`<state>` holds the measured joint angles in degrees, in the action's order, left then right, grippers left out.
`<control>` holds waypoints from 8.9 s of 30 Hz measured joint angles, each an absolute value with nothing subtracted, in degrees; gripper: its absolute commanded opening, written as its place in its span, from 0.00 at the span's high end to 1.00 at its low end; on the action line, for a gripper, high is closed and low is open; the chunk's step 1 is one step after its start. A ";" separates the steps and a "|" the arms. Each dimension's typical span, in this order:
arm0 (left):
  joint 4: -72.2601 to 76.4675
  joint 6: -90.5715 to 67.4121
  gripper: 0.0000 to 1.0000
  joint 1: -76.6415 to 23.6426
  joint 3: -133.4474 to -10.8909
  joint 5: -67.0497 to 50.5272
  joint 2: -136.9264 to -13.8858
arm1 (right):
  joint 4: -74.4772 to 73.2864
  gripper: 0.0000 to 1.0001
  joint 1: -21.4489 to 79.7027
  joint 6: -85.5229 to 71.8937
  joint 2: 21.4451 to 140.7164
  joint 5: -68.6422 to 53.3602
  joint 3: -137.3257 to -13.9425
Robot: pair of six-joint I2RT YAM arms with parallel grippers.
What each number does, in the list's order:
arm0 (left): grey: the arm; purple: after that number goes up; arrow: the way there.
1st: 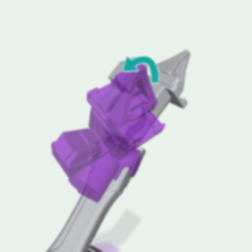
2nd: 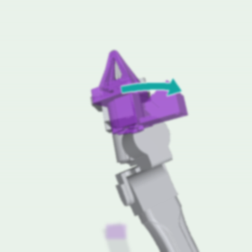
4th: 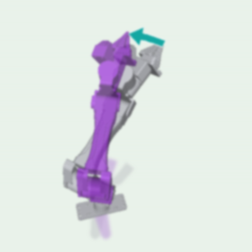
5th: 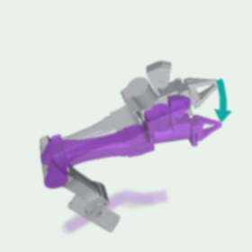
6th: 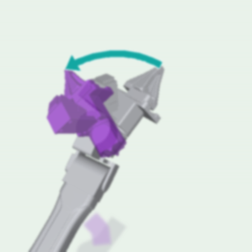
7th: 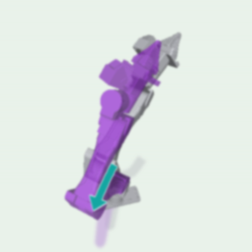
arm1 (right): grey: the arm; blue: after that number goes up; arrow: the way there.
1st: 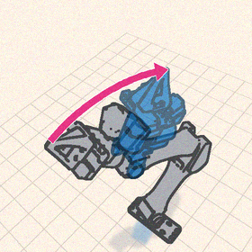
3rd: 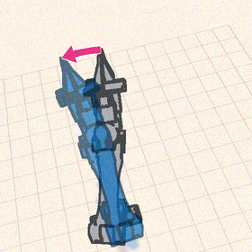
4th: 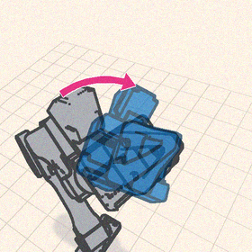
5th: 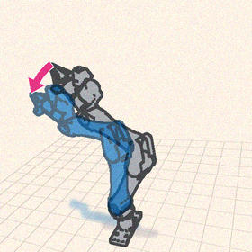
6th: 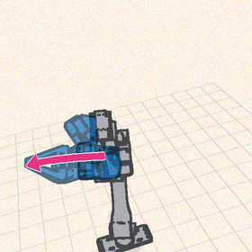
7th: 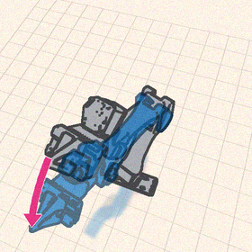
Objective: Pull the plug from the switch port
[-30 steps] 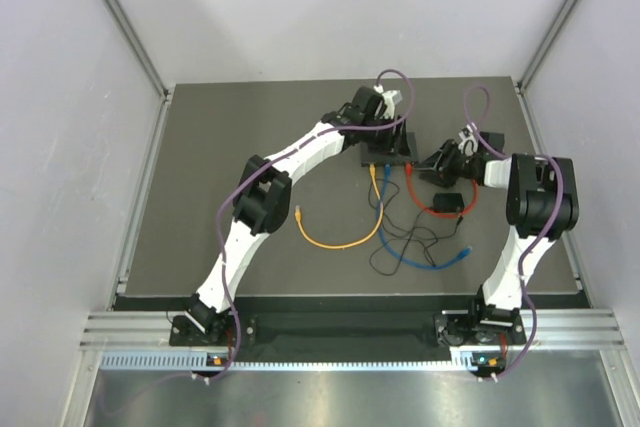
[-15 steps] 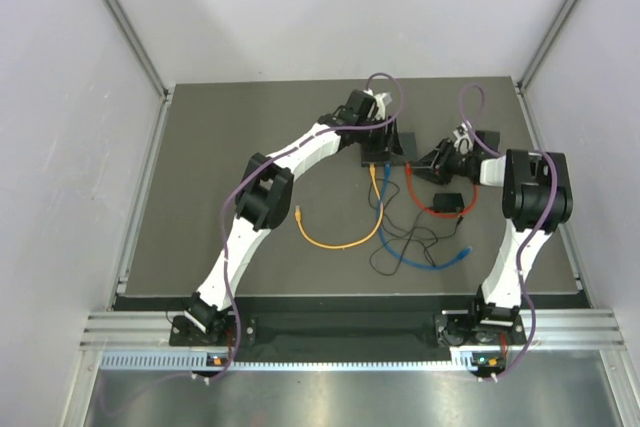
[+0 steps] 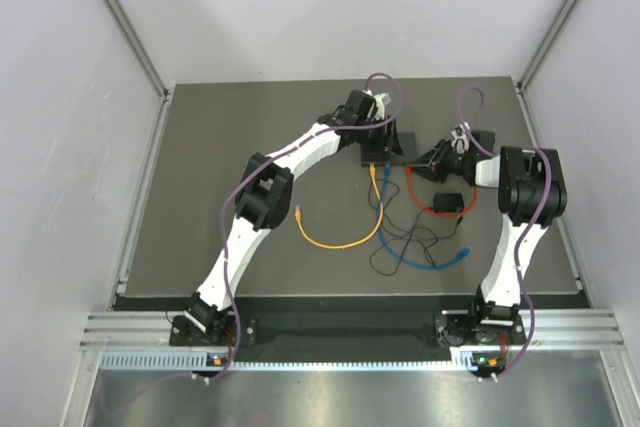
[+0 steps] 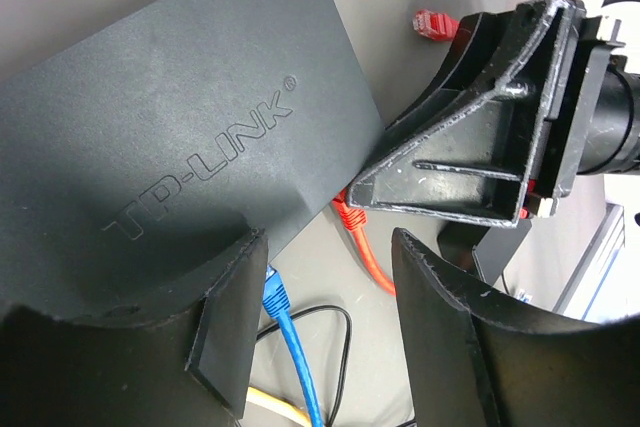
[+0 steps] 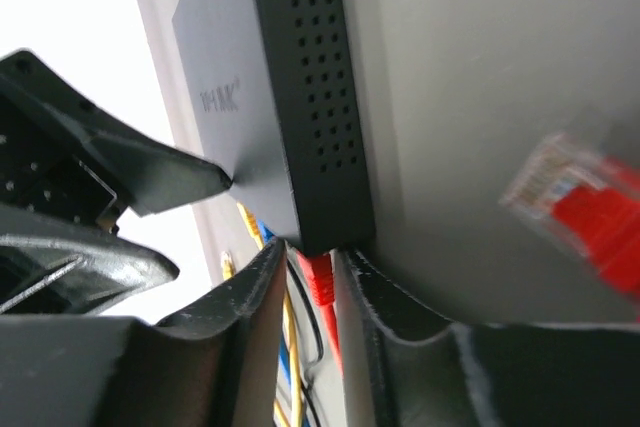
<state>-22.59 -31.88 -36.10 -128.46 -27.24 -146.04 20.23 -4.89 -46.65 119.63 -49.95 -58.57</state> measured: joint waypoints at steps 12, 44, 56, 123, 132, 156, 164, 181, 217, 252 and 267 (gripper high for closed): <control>-22.83 -31.88 0.42 -36.10 -128.44 -27.62 -146.06 | 19.05 1.00 -4.78 -49.69 120.07 -49.01 -59.09; -22.74 -33.10 0.43 -36.10 -129.23 -28.03 -146.78 | -25.87 1.00 -2.44 -20.10 119.11 -43.05 -75.20; -26.63 -31.07 0.40 -36.23 -122.56 -22.61 -140.81 | -28.53 1.00 -2.52 -22.81 102.69 -39.27 -66.37; -31.48 -29.71 0.41 -32.75 -117.23 -23.16 -134.56 | 0.95 0.55 2.98 -39.31 105.84 -36.75 -59.29; -30.89 -31.35 0.41 -32.69 -118.50 -24.16 -137.60 | 10.13 0.61 3.81 -41.78 109.43 -38.13 -54.68; -30.89 -32.10 0.41 -31.79 -119.24 -26.35 -138.76 | 30.98 0.72 5.34 -54.24 116.77 -39.46 -52.18; -31.42 -32.10 0.41 -31.79 -119.24 -26.61 -139.90 | 41.17 0.69 5.56 -62.52 117.89 -37.34 -48.01; -31.24 -32.08 0.41 -31.57 -119.24 -25.45 -139.87 | 50.35 0.64 6.37 -69.60 119.00 -33.98 -44.66; -22.98 -34.76 0.42 -31.51 -116.97 -26.02 -138.74 | 51.75 0.65 7.86 -72.86 119.17 -29.91 -44.42; -23.49 -34.76 0.42 -32.03 -114.80 -26.11 -138.28 | 30.48 1.00 8.58 -66.98 119.17 -29.76 -55.51; -23.81 -28.32 0.43 -34.72 -120.36 -19.70 -138.26 | 24.60 1.00 8.34 -55.86 119.17 -36.56 -57.76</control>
<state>-23.81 -28.32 -34.72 -120.36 -19.70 -138.26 24.60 8.34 -55.86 119.17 -36.56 -57.76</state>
